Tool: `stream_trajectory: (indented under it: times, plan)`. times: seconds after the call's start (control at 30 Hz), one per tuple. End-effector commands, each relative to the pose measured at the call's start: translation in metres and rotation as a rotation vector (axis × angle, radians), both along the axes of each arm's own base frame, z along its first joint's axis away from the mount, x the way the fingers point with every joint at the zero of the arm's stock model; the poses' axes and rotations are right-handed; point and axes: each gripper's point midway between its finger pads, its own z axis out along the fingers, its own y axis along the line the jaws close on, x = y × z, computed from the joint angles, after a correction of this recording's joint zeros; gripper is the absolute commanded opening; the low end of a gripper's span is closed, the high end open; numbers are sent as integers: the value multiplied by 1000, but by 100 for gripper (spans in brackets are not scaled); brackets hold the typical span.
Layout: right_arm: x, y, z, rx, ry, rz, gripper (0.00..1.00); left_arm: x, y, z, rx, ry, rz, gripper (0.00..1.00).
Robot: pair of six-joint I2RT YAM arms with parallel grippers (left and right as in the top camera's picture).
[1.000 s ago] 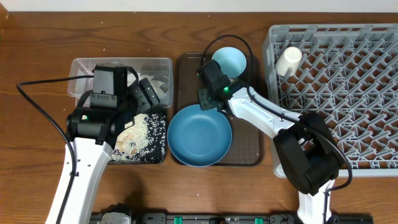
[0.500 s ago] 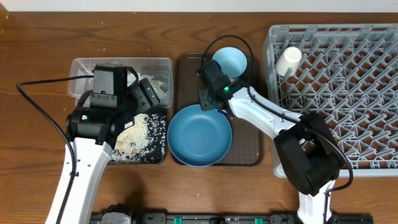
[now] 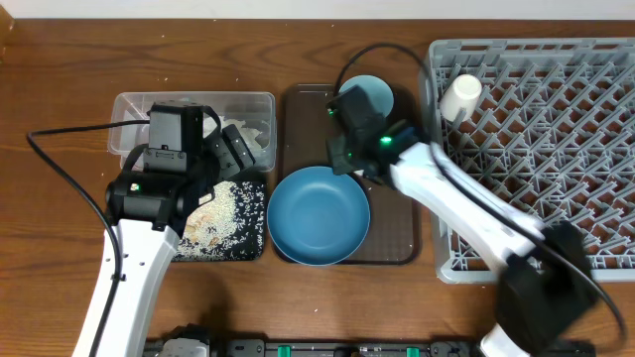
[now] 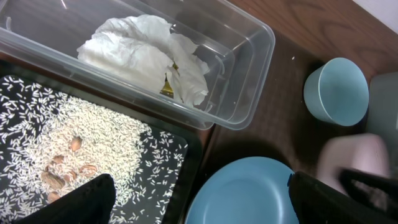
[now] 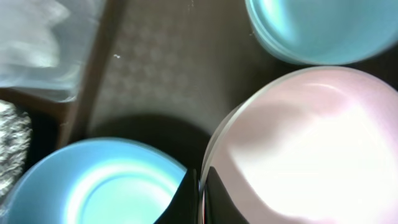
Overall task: Sort waste into correct bins and load items into the dishwasher rack
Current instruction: 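Lift the pink bowl and carry it right over the dish rack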
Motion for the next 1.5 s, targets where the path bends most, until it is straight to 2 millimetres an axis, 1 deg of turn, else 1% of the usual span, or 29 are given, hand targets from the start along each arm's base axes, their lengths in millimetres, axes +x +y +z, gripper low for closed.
stream_trajectory:
  times: [0.0, 0.1, 0.2, 0.27, 0.47, 0.67, 0.77, 0.83, 1.0, 1.13, 1.23, 1.4, 1.47]
  plan:
    - [-7, -22, 57, 48, -79, -35, 1, 3, 4, 11, 13, -31, 13, 91]
    - [-16, -53, 81, 51, -85, -84, 1, 3, 4, 11, 13, -30, 13, 91]
    - [-24, -86, 95, 53, -69, -125, 1, 3, 4, 11, 13, -30, 13, 91]
    - [-28, -99, 99, 80, -44, -120, 1, 3, 4, 11, 13, -30, 13, 91]
    - [-30, -111, 103, 265, 38, -10, 1, 3, 4, 11, 13, -30, 13, 91]
    - [-25, -130, 116, 410, 24, 41, 1, 3, 4, 11, 13, -31, 13, 91]
    - [-25, -134, 122, 472, 15, 73, 1, 3, 4, 11, 13, -30, 13, 91]
    - [-26, -137, 123, 509, 16, 88, 1, 3, 4, 11, 13, -30, 13, 91]
    - [-26, -141, 116, 607, 15, 118, 1, 3, 4, 11, 13, -30, 13, 91]
    - [-22, -143, 114, 723, -34, 160, 1, 3, 4, 11, 13, -30, 13, 91]
    - [-21, -148, 112, 785, -60, 172, 1, 3, 4, 11, 13, -30, 13, 91]
    - [-19, -162, 93, 791, -72, 134, 1, 3, 4, 11, 13, -30, 13, 91]
    - [-20, -164, 89, 820, -90, 146, 1, 3, 4, 11, 13, -30, 13, 91]
